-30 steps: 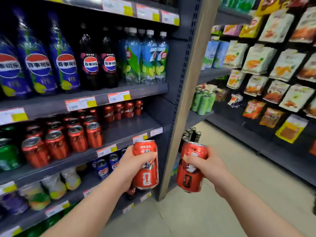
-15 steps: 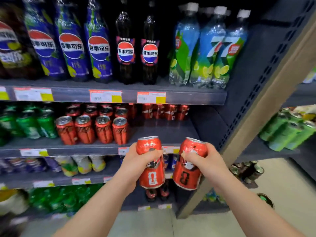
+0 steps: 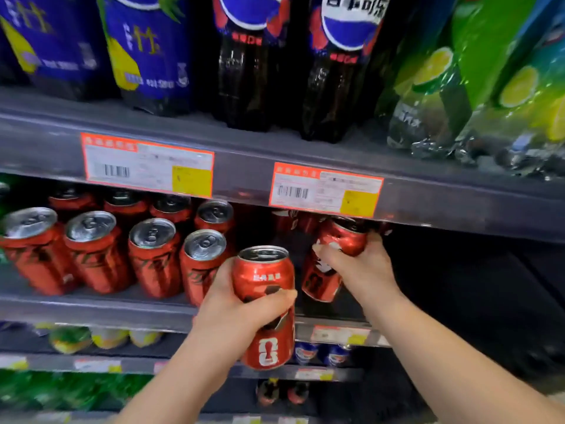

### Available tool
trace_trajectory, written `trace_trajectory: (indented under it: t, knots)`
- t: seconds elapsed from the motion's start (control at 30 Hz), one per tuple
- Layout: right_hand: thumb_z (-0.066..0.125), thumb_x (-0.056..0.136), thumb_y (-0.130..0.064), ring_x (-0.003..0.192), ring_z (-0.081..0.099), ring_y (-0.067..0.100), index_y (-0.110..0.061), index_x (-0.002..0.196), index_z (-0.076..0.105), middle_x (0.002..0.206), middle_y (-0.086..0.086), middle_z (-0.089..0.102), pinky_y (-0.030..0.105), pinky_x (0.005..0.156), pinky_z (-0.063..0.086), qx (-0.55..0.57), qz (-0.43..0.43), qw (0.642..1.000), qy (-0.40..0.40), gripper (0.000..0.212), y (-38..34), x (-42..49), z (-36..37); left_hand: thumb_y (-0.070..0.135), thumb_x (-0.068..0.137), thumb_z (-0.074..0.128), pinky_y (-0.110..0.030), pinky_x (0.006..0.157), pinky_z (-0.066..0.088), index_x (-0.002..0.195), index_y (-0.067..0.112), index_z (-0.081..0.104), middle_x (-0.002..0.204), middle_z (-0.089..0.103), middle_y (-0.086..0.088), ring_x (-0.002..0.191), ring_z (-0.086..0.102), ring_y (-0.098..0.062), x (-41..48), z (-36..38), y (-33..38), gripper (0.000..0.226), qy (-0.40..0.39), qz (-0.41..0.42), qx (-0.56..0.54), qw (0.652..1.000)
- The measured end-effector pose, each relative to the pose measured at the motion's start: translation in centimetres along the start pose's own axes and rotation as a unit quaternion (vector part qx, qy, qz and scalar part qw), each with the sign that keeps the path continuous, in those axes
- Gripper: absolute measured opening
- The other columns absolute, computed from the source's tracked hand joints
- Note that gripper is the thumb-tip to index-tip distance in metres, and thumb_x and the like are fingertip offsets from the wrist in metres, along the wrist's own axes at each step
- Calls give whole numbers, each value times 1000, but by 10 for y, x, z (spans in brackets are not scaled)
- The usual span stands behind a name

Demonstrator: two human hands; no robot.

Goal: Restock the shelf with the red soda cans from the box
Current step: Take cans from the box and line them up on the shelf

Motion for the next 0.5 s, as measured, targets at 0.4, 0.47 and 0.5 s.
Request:
trace_trajectory:
  t: [0.4, 0.47, 0.5]
  knots:
    - [88, 50, -36, 107, 60, 18, -23, 116, 47, 118, 2, 59, 39, 95, 50, -15, -114, 993, -3, 78, 32, 77, 70, 44, 26, 77, -30, 68, 50, 85, 49, 60, 83, 73, 13, 73, 70, -3, 22, 14, -36, 61, 31, 40, -14, 999]
    - [88, 54, -33, 117, 53, 17, -23, 129, 40, 128, 1, 53, 37, 101, 46, -21, -130, 991, -29, 90, 34, 78, 74, 46, 26, 75, -32, 69, 50, 86, 49, 61, 84, 74, 10, 75, 70, -5, 23, 13, -35, 62, 37, 53, -19, 998]
    - [87, 58, -30, 120, 50, 15, -25, 136, 33, 132, 0, 49, 35, 103, 43, -26, -130, 990, -54, 95, 37, 76, 73, 46, 26, 74, -32, 70, 50, 87, 49, 61, 85, 74, 10, 76, 70, -5, 24, 12, -34, 62, 41, 58, -18, 997]
Point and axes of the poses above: each hand's wrist, its own x-axis towards the middle knuckle, its own z-axis out of the palm, y = z × x, the point moved 9 cm from there along x, towards the middle knuckle
